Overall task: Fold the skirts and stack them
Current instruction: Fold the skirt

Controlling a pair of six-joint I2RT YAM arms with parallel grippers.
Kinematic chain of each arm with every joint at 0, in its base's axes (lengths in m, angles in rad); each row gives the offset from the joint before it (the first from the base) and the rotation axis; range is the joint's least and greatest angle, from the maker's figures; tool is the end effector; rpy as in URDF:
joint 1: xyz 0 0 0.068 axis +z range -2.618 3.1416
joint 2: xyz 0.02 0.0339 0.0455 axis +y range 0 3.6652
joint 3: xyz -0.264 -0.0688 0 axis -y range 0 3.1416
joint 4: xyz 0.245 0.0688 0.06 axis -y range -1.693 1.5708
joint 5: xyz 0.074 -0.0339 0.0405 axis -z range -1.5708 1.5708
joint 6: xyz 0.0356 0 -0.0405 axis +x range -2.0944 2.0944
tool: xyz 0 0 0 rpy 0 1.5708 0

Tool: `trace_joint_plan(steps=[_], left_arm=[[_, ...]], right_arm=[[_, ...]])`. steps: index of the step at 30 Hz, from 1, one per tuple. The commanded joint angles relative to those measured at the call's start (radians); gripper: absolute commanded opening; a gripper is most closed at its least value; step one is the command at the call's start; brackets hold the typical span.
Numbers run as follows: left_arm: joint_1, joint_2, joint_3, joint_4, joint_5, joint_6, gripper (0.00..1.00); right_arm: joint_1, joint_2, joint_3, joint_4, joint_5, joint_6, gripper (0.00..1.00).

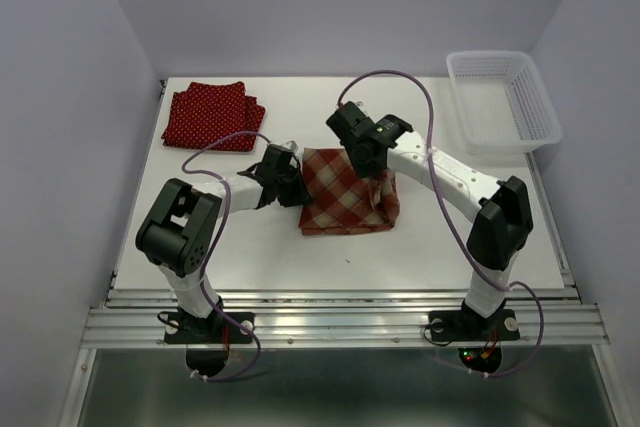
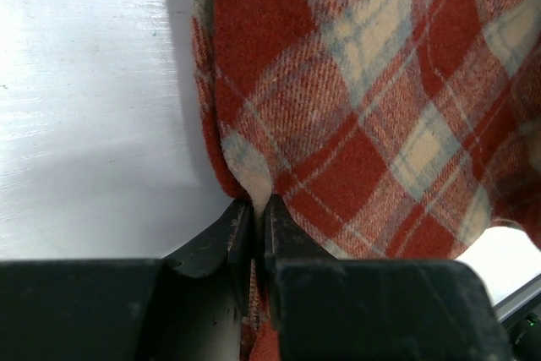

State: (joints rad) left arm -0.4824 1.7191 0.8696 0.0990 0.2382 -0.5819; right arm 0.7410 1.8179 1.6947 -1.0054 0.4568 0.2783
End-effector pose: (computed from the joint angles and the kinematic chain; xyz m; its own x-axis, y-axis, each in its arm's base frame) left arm 0.3020 -0.1676 0.1562 -0.8365 -0.1648 -0.5225 0.1723 0.8262 -0.5364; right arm 0.2913 0.2452 0.3032 -0.7693 -0.3697 -0.5210 -0.2654 0.9268 -0.2658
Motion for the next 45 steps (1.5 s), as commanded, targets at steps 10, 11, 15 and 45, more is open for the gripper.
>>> trace_joint_plan(steps=[10, 11, 15, 45], left_arm=[[-0.009, -0.024, -0.034, 0.047, 0.038, -0.012, 0.0], [-0.01, -0.024, -0.034, 0.047, 0.038, -0.013, 0.0], [-0.01, -0.024, -0.044, 0.057, 0.042, -0.018, 0.0], [-0.008, -0.197, -0.041, -0.061, -0.097, -0.038, 0.18]], right_arm=[[0.084, 0.175, 0.204, 0.002, -0.101, 0.05, 0.02], [0.084, 0.175, 0.198, 0.002, -0.122, 0.05, 0.02], [0.084, 0.187, 0.172, 0.079, -0.236, 0.035, 0.02], [0.074, 0.152, 0.223, 0.27, -0.431, 0.012, 0.89]])
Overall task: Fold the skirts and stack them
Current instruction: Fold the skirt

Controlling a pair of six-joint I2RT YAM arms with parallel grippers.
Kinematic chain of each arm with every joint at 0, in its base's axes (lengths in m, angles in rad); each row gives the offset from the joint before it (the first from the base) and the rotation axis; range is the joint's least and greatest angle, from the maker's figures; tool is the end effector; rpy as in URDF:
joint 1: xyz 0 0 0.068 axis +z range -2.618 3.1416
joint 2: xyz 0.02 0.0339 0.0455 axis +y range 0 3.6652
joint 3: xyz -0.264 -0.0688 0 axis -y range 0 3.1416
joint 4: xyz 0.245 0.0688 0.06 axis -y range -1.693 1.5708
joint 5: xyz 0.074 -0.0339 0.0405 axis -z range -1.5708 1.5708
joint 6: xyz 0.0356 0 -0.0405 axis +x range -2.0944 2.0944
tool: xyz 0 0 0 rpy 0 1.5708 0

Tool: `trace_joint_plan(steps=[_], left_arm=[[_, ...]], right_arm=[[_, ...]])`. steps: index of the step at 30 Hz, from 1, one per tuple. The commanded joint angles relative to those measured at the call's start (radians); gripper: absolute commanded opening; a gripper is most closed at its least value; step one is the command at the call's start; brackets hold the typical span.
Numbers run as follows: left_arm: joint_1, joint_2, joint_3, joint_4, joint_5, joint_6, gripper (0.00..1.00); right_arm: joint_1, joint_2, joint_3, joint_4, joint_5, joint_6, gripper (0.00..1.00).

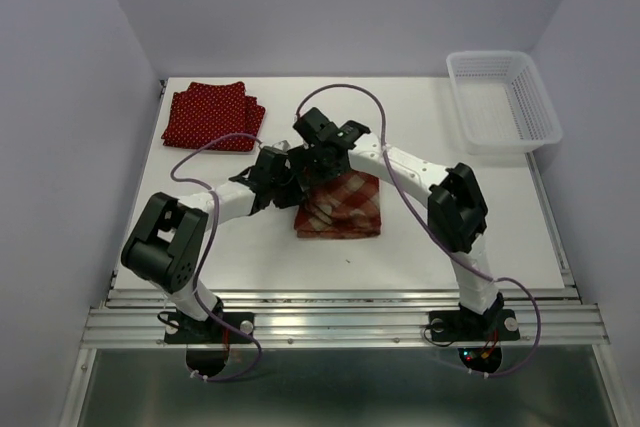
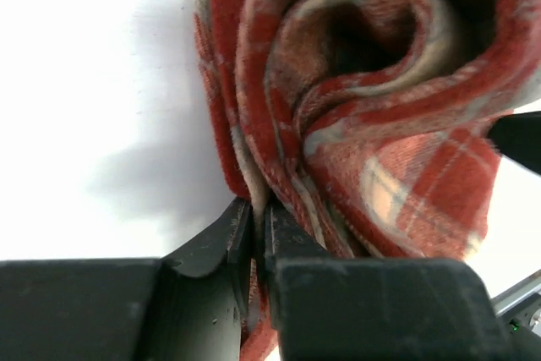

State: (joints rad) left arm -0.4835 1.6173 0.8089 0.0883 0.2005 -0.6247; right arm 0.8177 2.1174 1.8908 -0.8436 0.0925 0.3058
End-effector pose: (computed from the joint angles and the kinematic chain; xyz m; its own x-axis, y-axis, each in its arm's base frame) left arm 0.2860 -0.1582 0.1697 -0.8176 -0.2181 -0.5329 0.1356 0.8266 -0.5462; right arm 0.3183 0.3348 0.2464 -0.7817 -0.3956 -0.4821 -0.4832 0.8729 0.0672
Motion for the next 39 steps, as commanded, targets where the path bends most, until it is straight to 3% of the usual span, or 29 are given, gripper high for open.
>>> trace_joint_plan(steps=[1, 3, 6, 7, 9, 10, 12, 13, 15, 16, 20, 27, 34, 39], left_arm=[[-0.006, -0.108, 0.022, -0.071, -0.079, 0.002, 0.2], [-0.004, -0.132, 0.024, -0.087, -0.099, -0.004, 0.21], [-0.003, -0.187, 0.015, -0.148, -0.141, -0.015, 0.35], [-0.004, -0.216, 0.012, -0.179, -0.168, -0.021, 0.46], [-0.003, -0.256, 0.006, -0.22, -0.19, -0.021, 0.54], [-0.003, -0.266, 0.006, -0.234, -0.234, -0.024, 0.63], [0.0, -0.29, 0.015, -0.278, -0.257, -0.023, 0.69], [0.003, -0.295, 0.016, -0.289, -0.268, -0.023, 0.89], [0.011, -0.31, 0.024, -0.305, -0.291, -0.015, 0.91], [0.013, -0.324, 0.033, -0.309, -0.292, -0.009, 0.99], [0.014, -0.33, 0.081, -0.274, -0.234, 0.037, 0.99], [0.008, -0.208, 0.205, -0.159, 0.055, 0.128, 0.99], [-0.013, -0.008, 0.329, -0.11, 0.191, 0.171, 0.99], [-0.013, 0.122, 0.4, -0.127, 0.175, 0.177, 0.99]], right_arm=[[-0.003, -0.174, 0.005, 0.129, -0.085, -0.026, 1.0], [-0.003, -0.25, -0.024, 0.147, -0.115, -0.033, 1.0], [-0.012, -0.332, -0.108, 0.187, -0.111, -0.037, 1.0], [-0.012, -0.383, -0.131, 0.204, -0.097, -0.034, 1.0], [-0.012, -0.456, -0.208, 0.227, -0.062, -0.031, 1.0], [-0.023, -0.479, -0.235, 0.236, -0.047, -0.024, 1.0], [-0.023, -0.519, -0.307, 0.262, -0.045, -0.022, 1.0], [-0.023, -0.557, -0.33, 0.268, -0.045, -0.02, 1.0], [-0.023, -0.588, -0.37, 0.276, -0.062, -0.027, 1.0], [-0.023, -0.621, -0.412, 0.285, -0.074, -0.033, 1.0], [-0.023, -0.688, -0.556, 0.368, -0.114, -0.059, 1.0], [-0.023, -0.777, -0.797, 0.587, -0.237, -0.183, 1.0], [-0.023, -0.674, -0.865, 0.686, -0.263, -0.298, 1.0], [-0.023, -0.599, -0.875, 0.742, -0.3, -0.37, 1.0]])
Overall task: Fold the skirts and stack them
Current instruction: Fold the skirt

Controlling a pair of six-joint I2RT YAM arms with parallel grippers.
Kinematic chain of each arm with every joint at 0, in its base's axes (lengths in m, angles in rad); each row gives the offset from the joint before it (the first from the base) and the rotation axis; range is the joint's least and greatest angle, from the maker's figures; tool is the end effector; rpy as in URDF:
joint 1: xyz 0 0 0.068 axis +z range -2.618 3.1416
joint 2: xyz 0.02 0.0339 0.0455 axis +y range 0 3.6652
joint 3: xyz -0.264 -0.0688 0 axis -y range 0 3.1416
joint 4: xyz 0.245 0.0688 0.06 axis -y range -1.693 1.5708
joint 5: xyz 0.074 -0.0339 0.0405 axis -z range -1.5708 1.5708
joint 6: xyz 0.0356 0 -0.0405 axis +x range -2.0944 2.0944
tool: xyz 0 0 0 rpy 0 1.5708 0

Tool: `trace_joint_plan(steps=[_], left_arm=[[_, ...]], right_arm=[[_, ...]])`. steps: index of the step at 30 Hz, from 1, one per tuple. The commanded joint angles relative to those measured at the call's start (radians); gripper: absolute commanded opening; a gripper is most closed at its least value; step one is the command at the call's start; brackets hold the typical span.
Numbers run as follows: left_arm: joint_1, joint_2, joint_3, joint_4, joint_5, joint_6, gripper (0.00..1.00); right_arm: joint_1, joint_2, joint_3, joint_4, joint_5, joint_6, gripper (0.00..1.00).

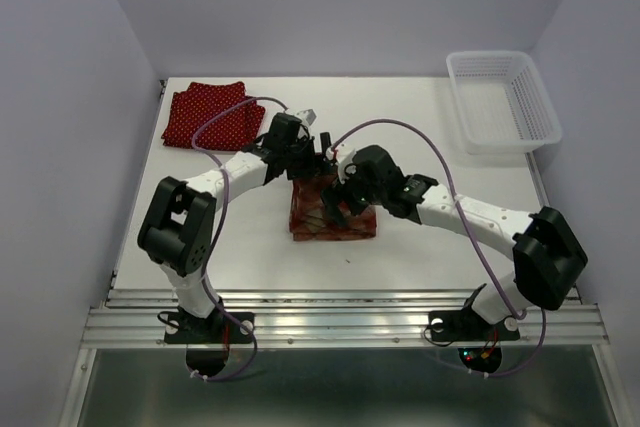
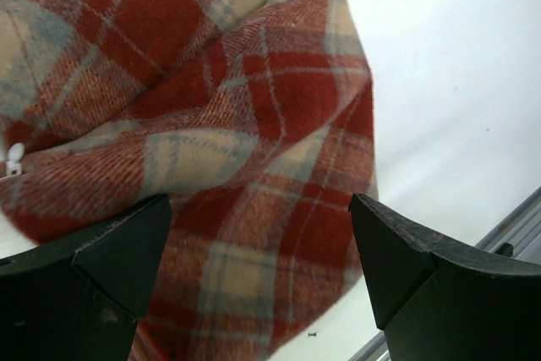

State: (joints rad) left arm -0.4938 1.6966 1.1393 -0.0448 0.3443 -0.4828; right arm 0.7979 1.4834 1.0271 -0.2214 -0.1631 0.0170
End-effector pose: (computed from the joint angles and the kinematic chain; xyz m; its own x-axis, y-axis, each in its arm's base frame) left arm 0.3301 -0.1914 0.2359 -0.7626 -0.0858 -0.6412 0.3806 0.7420 -0.5519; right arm 0.2251 0.2391 0.2540 -0.4512 -0.4386 -0.7772 -0.7872 0.6059 0.1150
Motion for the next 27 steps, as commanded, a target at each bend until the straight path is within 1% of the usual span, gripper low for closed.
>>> trace_joint_plan(steps=[1, 4, 6, 10, 15, 16, 19, 21, 23, 24, 27], left_arm=[[0.0, 0.081, 0.091, 0.0, 0.027, 0.033, 0.99], [0.008, 0.141, 0.122, -0.007, 0.012, 0.032, 0.99], [0.024, 0.161, 0.125, -0.009, -0.005, 0.026, 0.99], [0.055, 0.204, 0.103, 0.009, 0.012, 0.019, 0.99], [0.08, 0.225, 0.079, 0.025, 0.025, 0.024, 0.99], [0.09, 0.236, 0.077, 0.028, 0.028, 0.024, 0.99], [0.11, 0.253, 0.079, 0.02, 0.029, 0.023, 0.99], [0.112, 0.252, 0.094, 0.01, 0.033, 0.03, 0.99], [0.109, 0.219, 0.105, 0.006, 0.047, 0.044, 0.99], [0.104, 0.204, 0.108, 0.003, 0.048, 0.049, 0.99], [0.074, 0.088, 0.131, -0.038, -0.002, 0.07, 0.99]], right_arm=[[-0.003, 0.049, -0.028, 0.16, -0.044, -0.087, 1.0], [-0.003, 0.124, -0.032, 0.168, -0.055, -0.085, 1.0], [-0.003, 0.168, -0.042, 0.169, -0.099, -0.078, 1.0], [0.029, 0.201, -0.082, 0.178, -0.142, -0.052, 1.0], [0.069, 0.206, -0.171, 0.211, -0.167, -0.02, 1.0], [0.069, 0.209, -0.189, 0.211, -0.165, 0.013, 1.0], [0.078, 0.209, -0.199, 0.185, -0.119, 0.028, 1.0], [0.078, 0.187, -0.185, 0.159, -0.063, 0.028, 1.0], [0.087, 0.157, -0.162, 0.133, -0.03, 0.034, 1.0], [0.087, 0.112, -0.153, 0.132, 0.021, 0.046, 1.0], [0.087, 0.017, -0.102, 0.101, 0.155, 0.164, 1.0]])
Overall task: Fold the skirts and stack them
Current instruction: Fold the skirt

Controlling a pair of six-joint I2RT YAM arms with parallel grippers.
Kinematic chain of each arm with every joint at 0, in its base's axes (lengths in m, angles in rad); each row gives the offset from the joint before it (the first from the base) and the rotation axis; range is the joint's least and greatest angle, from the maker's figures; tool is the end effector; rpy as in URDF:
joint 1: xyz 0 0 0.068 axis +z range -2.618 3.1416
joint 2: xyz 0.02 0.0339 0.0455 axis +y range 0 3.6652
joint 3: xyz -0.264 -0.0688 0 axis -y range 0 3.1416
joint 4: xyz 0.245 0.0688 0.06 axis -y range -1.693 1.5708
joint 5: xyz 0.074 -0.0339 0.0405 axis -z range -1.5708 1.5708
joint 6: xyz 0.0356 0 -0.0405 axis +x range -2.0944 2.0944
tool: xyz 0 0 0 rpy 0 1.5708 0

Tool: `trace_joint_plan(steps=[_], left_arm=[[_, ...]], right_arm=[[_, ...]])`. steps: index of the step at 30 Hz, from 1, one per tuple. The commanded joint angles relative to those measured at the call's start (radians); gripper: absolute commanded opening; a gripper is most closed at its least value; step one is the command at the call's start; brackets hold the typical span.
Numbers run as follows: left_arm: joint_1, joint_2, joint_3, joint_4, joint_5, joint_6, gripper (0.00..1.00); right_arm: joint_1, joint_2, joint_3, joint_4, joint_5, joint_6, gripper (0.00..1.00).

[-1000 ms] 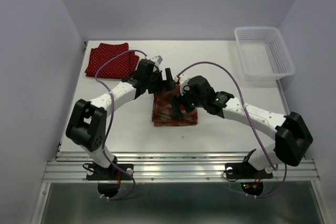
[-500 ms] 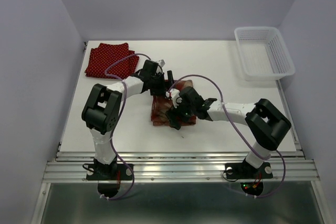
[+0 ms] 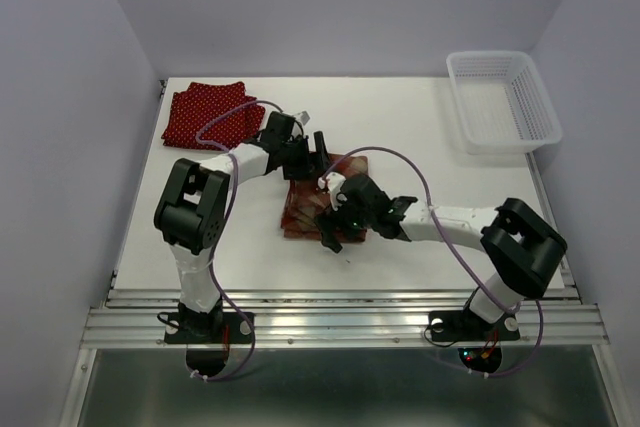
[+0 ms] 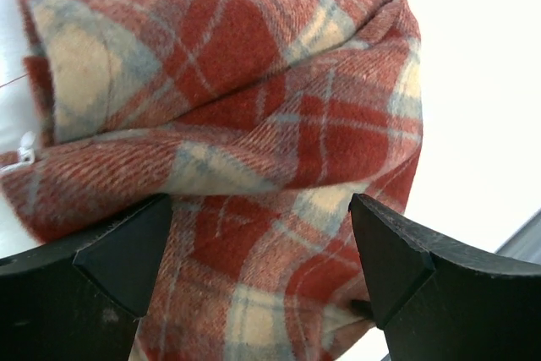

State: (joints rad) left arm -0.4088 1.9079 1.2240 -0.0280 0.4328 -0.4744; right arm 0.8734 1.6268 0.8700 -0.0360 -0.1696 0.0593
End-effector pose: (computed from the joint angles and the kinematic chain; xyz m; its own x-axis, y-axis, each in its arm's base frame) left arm 0.3754 -0.1789 0.1849 -0.8312 -0.0918 -0.5483 0.3064 0.7473 -0.5896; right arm 0.2078 0.2573 0.1748 -0.5060 -0.5129 -0.6935 -0.8030 0.5736 0.1616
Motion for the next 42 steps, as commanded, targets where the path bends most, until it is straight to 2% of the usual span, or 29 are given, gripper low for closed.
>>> trace_joint_plan(steps=[1, 4, 10, 14, 20, 25, 31, 36, 42], left_arm=[[-0.022, -0.147, 0.049, -0.067, -0.106, 0.071, 0.99], [-0.079, -0.239, 0.048, -0.098, -0.183, 0.082, 0.99], [-0.13, -0.314, -0.027, -0.087, -0.189, 0.048, 0.99], [-0.168, -0.314, -0.093, -0.069, -0.186, 0.025, 0.99], [-0.219, -0.331, -0.254, 0.003, -0.164, -0.026, 0.99], [-0.226, -0.385, -0.417, 0.066, -0.146, -0.11, 0.99], [-0.226, -0.481, -0.538, 0.066, -0.198, -0.142, 0.99], [-0.223, -0.507, -0.528, 0.001, -0.287, -0.129, 0.99], [-0.22, -0.573, -0.486, -0.101, -0.385, -0.115, 0.99]], right_arm=[[0.012, -0.146, 0.073, -0.103, 0.197, 0.155, 1.0], [0.012, -0.252, 0.084, -0.114, 0.24, 0.282, 1.0], [-0.031, -0.439, 0.02, -0.212, 0.458, 0.451, 1.0], [-0.097, -0.559, -0.023, -0.246, 0.486, 0.51, 1.0], [-0.2, -0.605, -0.057, -0.246, 0.486, 0.527, 1.0], [-0.237, -0.562, -0.055, -0.252, 0.441, 0.522, 1.0], [-0.249, -0.383, 0.039, -0.246, 0.328, 0.443, 1.0], [-0.258, -0.188, 0.181, -0.223, 0.2, 0.332, 1.0], [-0.258, -0.009, 0.345, -0.17, -0.038, 0.166, 1.0]])
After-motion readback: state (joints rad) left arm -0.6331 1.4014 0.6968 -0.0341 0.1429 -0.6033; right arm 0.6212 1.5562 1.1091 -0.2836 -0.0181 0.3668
